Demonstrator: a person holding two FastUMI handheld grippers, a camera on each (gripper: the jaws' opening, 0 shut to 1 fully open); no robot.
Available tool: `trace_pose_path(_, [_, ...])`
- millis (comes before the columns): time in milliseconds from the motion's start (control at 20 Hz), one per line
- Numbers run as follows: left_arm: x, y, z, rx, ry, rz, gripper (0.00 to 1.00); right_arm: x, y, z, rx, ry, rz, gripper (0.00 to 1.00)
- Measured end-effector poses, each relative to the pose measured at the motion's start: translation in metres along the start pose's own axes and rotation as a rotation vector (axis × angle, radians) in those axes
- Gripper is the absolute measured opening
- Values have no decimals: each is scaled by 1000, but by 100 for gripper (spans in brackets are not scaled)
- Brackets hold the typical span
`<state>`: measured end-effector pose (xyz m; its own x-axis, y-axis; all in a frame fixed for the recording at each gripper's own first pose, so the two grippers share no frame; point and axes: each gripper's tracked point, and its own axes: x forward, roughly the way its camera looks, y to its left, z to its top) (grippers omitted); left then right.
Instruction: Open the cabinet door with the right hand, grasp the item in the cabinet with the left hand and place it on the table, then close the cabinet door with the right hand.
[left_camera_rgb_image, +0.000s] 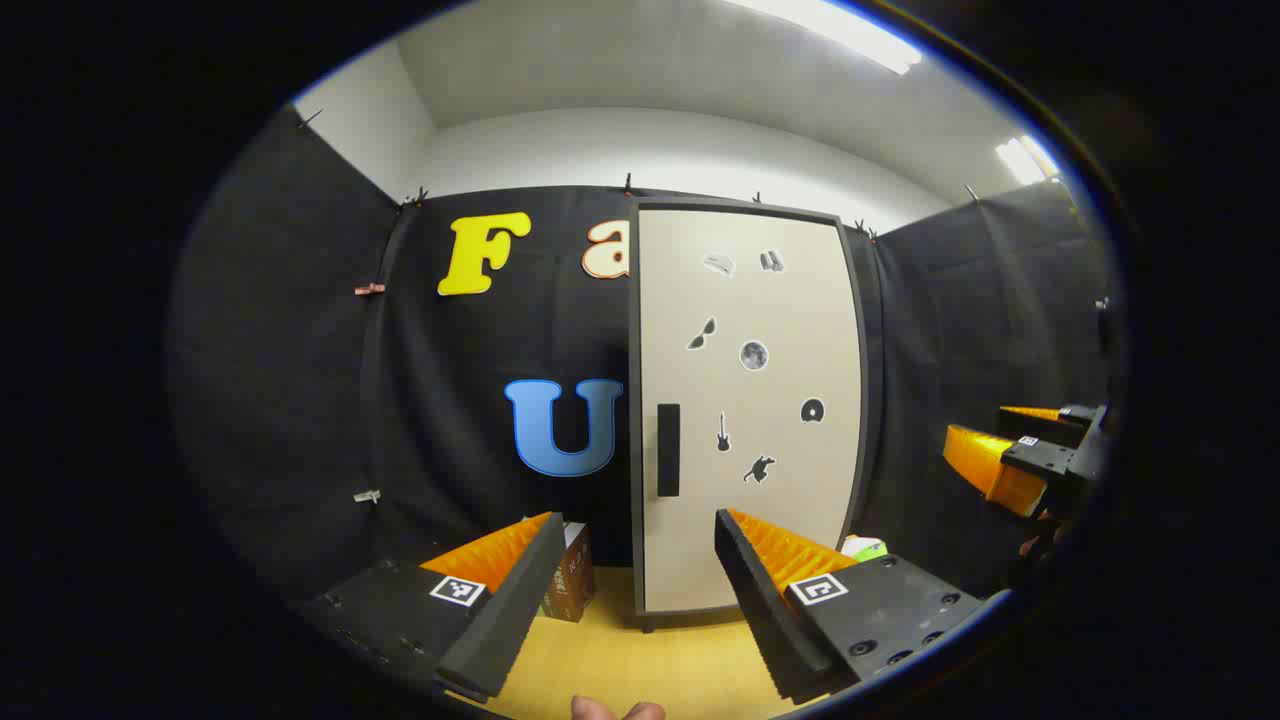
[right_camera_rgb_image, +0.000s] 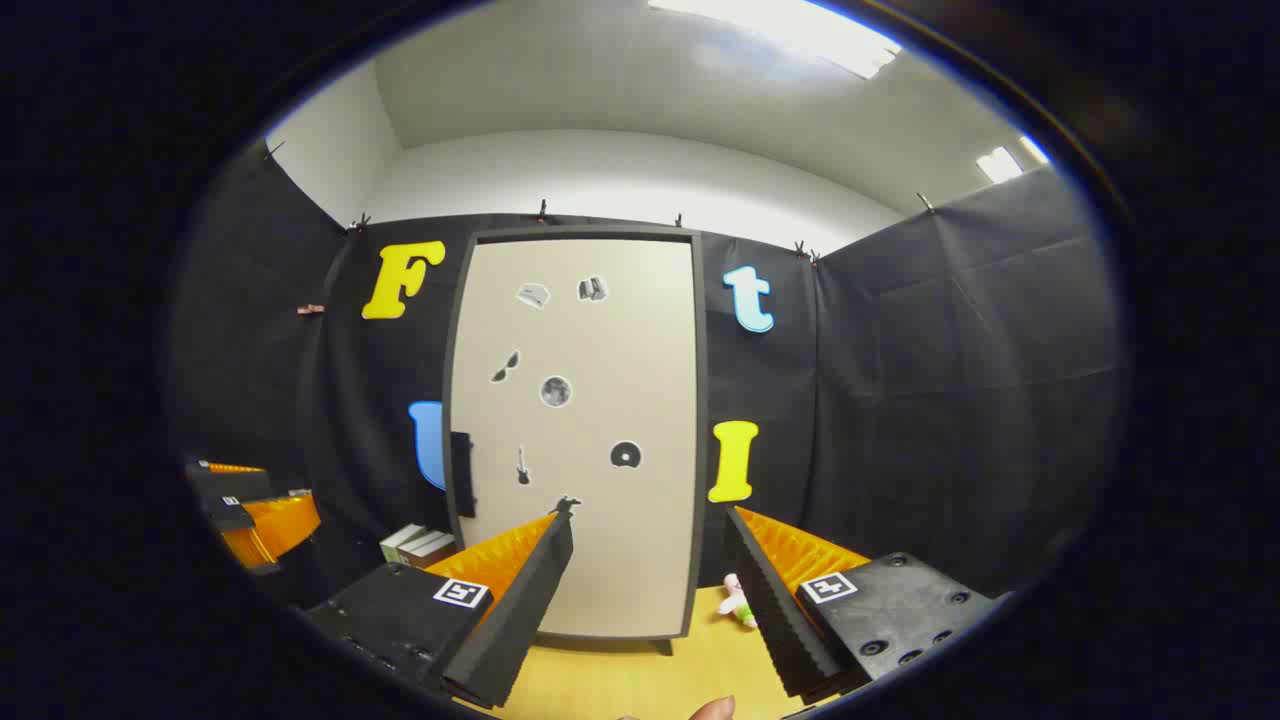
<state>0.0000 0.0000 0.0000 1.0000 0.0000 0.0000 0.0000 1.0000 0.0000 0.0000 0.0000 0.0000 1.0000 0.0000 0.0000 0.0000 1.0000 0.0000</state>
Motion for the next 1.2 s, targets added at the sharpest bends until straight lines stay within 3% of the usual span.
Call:
trace_pose_path(150, [4, 20, -5, 10, 3, 29, 94, 1, 18, -5, 34, 32, 5, 97])
trace_pose_path(600, [14, 41, 1, 34, -4, 27, 95, -1, 42, -25, -21, 80, 17, 97])
trace_pose_path(1200, [23, 51, -3, 61, -3, 30, 95, 2, 50, -31, -24, 89, 29, 97])
